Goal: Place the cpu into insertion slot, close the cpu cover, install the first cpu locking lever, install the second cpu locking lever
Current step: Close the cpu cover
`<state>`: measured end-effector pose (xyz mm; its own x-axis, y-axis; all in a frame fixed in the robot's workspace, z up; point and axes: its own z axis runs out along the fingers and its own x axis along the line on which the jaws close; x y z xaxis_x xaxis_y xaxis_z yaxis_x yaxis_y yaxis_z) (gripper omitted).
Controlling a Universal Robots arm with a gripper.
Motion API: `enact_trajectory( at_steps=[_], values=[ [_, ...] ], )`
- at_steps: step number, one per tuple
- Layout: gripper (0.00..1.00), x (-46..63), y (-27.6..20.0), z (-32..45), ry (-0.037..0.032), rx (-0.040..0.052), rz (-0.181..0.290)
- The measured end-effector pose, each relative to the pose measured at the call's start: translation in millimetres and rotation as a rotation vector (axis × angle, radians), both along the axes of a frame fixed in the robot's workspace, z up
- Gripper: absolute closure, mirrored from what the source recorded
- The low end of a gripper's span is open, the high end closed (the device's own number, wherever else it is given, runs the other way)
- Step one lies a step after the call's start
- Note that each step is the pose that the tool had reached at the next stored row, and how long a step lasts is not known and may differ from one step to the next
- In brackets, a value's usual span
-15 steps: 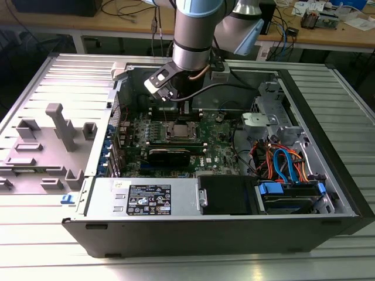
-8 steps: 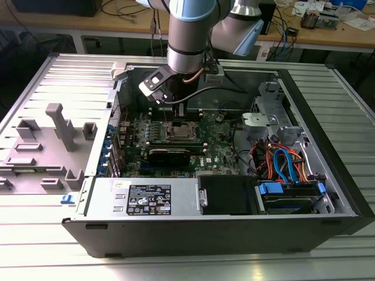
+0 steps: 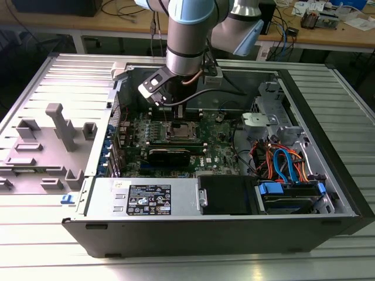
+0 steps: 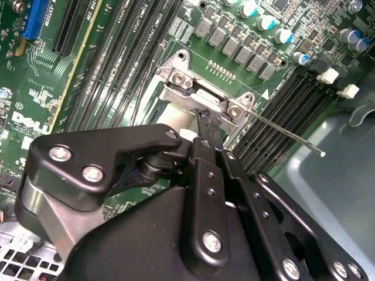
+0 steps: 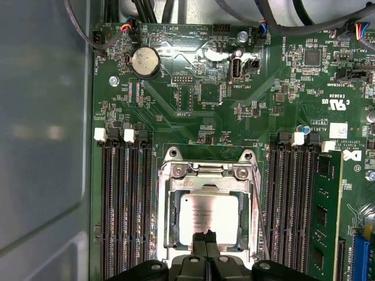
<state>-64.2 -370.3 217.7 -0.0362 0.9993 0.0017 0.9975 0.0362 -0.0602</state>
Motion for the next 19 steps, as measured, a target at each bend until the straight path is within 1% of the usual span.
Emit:
enact_trajectory(
  at_steps=[6,8,10,12,19],
  values=[
    [0.89,-0.5,0.0,-1.2,0.0,0.0001,0.0],
    [0.89,-1.7,0.0,-3.7,0.0,0.0001,0.0],
    [0.89,-3.5,-0.1,-7.9,0.0,0.0,0.0],
    [0.89,-3.7,-0.1,-9.5,0.0,0.0,0.0],
    [0.89,-3.6,0.0,-9.6,0.0,0.0,0.0]
  ],
)
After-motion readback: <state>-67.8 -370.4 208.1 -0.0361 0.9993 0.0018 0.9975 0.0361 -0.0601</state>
